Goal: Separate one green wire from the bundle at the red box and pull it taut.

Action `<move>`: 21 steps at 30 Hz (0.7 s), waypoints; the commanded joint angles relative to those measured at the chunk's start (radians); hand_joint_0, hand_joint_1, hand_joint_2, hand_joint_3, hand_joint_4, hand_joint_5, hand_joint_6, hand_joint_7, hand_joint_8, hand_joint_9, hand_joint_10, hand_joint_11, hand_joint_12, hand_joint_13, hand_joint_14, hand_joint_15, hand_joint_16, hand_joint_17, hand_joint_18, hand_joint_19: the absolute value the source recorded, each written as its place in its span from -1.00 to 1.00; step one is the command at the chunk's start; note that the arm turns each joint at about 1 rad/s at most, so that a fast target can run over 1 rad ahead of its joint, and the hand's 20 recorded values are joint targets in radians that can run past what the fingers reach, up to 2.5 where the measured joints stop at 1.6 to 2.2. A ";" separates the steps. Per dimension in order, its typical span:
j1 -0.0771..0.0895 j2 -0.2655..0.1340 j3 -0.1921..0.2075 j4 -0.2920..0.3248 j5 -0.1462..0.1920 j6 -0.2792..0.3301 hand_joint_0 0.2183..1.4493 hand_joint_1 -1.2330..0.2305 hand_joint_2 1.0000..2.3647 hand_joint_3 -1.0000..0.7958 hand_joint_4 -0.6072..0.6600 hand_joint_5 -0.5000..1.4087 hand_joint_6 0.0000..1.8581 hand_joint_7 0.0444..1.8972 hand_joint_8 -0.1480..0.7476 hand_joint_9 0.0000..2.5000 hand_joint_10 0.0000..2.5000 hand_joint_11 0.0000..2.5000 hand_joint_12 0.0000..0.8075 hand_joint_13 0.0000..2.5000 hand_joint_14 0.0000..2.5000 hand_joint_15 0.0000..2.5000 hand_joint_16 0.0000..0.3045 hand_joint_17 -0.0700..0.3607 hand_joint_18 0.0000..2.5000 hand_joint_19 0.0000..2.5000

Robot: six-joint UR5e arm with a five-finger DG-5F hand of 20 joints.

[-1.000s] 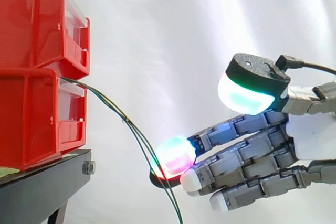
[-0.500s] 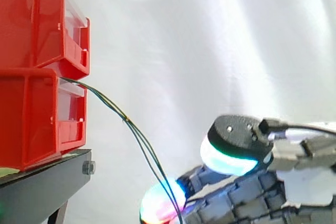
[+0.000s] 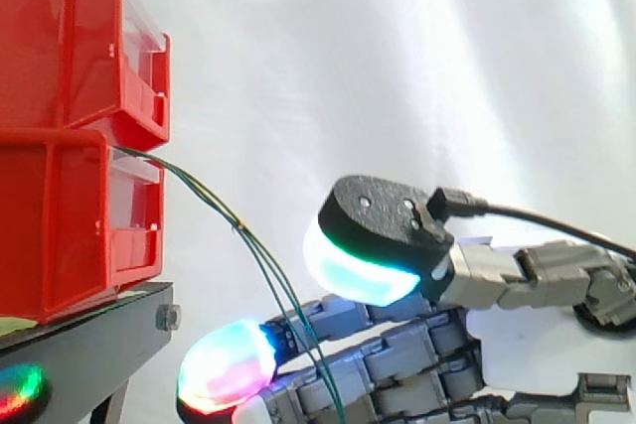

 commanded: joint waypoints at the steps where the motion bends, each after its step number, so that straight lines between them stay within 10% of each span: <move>1: 0.003 0.000 0.031 -0.053 -0.003 0.031 -0.55 -0.24 -1.00 -0.44 0.37 -0.67 -0.46 -0.22 -0.12 -0.63 -1.00 -0.89 -0.20 -0.84 -1.00 -1.00 -0.63 -0.09 -0.81 -0.78; 21: -0.003 0.002 0.103 -0.213 -0.026 0.117 -0.49 -0.25 -0.99 -0.40 0.41 -0.63 -0.46 -0.15 -0.12 -0.55 -1.00 -0.87 -0.22 -0.77 -1.00 -0.99 -0.65 -0.11 -0.72 -0.74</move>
